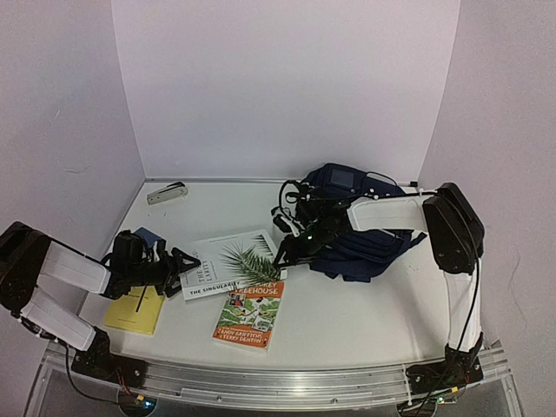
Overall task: Pack the student bag
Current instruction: Pick up the book from the center of the board.
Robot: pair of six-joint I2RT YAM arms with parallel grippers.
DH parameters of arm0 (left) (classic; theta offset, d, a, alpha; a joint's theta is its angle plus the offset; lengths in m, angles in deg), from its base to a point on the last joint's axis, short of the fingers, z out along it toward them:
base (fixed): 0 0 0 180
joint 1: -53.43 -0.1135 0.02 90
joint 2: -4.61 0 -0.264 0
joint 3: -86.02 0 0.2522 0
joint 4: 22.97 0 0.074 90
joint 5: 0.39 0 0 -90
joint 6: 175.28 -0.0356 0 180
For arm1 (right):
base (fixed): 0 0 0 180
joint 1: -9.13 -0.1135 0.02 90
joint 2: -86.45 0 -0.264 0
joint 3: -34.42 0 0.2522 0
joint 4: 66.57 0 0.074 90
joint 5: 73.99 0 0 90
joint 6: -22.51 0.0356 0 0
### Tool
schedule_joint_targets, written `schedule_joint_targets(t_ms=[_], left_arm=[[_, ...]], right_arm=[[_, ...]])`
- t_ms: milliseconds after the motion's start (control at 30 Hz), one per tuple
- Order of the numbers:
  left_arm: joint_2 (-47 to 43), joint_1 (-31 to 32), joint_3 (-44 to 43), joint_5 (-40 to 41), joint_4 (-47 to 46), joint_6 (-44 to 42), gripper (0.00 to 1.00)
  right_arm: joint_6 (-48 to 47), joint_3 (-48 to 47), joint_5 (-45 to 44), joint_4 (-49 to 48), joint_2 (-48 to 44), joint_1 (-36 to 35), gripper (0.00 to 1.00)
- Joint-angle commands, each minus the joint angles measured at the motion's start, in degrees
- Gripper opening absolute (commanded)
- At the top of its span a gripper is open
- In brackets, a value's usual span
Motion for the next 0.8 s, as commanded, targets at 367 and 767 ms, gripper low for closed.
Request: schedule_joint_targets(t_ms=[367, 767], left_arm=[[-2.55, -0.25, 1.19, -3.66, -15.44, 3.87, 0.4], [-21.89, -0.2, -4.91, 4.79, 7.62, 1.4, 0.16]], right_arm=[[-3.24, -2.14, -2.15, 5.42, 1.57, -0.29, 0.33], [-16.8, -8.91, -10.75, 17.95, -12.01, -0.18, 0.6]])
